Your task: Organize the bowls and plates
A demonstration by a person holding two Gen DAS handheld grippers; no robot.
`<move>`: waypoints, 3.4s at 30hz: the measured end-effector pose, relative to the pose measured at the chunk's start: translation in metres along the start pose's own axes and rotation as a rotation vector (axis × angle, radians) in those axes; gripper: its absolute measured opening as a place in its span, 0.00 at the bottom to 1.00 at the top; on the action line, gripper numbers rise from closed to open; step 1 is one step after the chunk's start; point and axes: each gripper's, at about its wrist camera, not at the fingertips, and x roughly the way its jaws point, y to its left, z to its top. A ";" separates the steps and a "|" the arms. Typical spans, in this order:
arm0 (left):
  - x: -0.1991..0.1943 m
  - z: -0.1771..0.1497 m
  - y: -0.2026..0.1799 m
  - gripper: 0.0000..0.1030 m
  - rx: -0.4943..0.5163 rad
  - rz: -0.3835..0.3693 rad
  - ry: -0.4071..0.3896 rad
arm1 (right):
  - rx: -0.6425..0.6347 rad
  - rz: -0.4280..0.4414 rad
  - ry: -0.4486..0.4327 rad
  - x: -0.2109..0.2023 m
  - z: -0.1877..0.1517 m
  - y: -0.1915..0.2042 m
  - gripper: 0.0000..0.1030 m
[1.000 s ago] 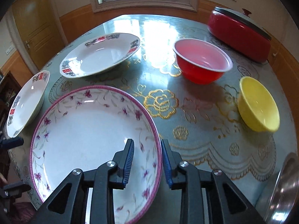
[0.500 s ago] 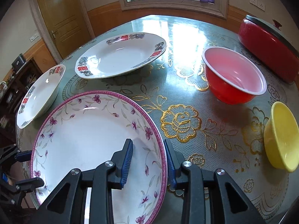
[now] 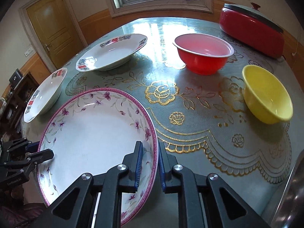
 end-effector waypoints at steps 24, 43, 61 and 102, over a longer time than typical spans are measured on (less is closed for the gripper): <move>0.008 0.010 -0.002 0.26 -0.026 0.084 -0.013 | 0.008 -0.014 -0.035 0.018 0.018 0.005 0.22; 0.012 0.017 -0.003 0.27 -0.007 0.140 -0.015 | 0.040 -0.113 -0.043 0.022 0.018 0.017 0.25; -0.031 0.025 0.009 0.20 0.116 0.154 -0.137 | 0.145 -0.230 -0.032 0.029 0.026 0.030 0.35; -0.074 0.035 0.241 0.44 -0.291 0.185 -0.175 | -0.049 0.209 -0.005 0.100 0.099 0.204 0.64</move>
